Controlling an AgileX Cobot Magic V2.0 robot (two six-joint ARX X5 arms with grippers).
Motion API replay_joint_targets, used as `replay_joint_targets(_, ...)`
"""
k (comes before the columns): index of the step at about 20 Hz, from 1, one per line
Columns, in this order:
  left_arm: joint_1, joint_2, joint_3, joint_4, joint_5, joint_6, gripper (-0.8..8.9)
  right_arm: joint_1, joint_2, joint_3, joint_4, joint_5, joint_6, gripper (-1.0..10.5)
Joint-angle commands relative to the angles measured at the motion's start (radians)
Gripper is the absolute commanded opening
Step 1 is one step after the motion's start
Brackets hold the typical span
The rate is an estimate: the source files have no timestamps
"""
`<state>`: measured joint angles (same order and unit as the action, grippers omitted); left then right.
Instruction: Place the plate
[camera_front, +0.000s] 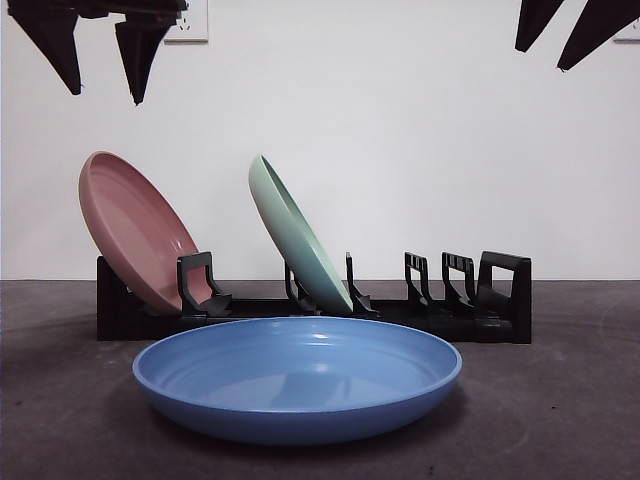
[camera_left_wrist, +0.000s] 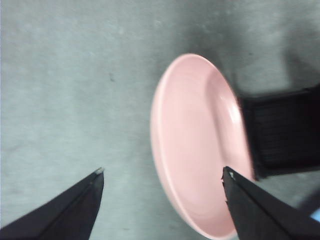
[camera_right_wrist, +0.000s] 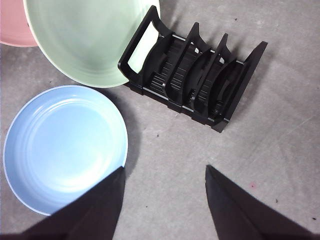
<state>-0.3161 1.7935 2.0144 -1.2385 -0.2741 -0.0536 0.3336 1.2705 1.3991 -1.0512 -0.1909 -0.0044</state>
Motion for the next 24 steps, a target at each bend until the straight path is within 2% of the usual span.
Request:
replay_joint_targets(1, -0.021, 0.071, 0.074, -0.033, -0.080, 0.026, 3.75, 0.005, 0.009, 0.013, 0.003, -0.004, -0.014, 2.5)
replay_joint_targets(3, -0.032, 0.114, 0.089, -0.060, -0.129, 0.027, 3.75, 0.005, 0.009, 0.013, 0.003, -0.004, -0.014, 2.5)
replay_joint_targets(12, -0.052, 0.230, 0.089, -0.079, -0.181, 0.023, 3.67, 0.005, 0.009, 0.013, 0.002, -0.004, -0.014, 2.5)
replay_joint_targets(13, -0.052, 0.231, 0.089, -0.069, -0.181, 0.023, 3.28, 0.005, 0.009, 0.013, 0.002, -0.004, -0.014, 2.5)
replay_joint_targets(16, -0.052, 0.231, 0.089, -0.062, -0.181, 0.024, 1.20, 0.005, 0.009, 0.013, 0.002, -0.004, -0.014, 2.5)
replay_joint_targets(17, -0.052, 0.231, 0.089, -0.062, -0.181, 0.024, 0.85, 0.005, 0.009, 0.013, 0.002, -0.004, -0.014, 2.5)
replay_joint_targets(22, -0.051, 0.231, 0.089, -0.061, -0.184, 0.029, 0.77, 0.005, 0.009, 0.013, 0.002, -0.004, -0.014, 2.5)
replay_joint_targets(24, -0.052, 0.231, 0.089, -0.062, -0.218, 0.042, 0.36, 0.005, 0.009, 0.013, 0.002, -0.004, -0.014, 2.5)
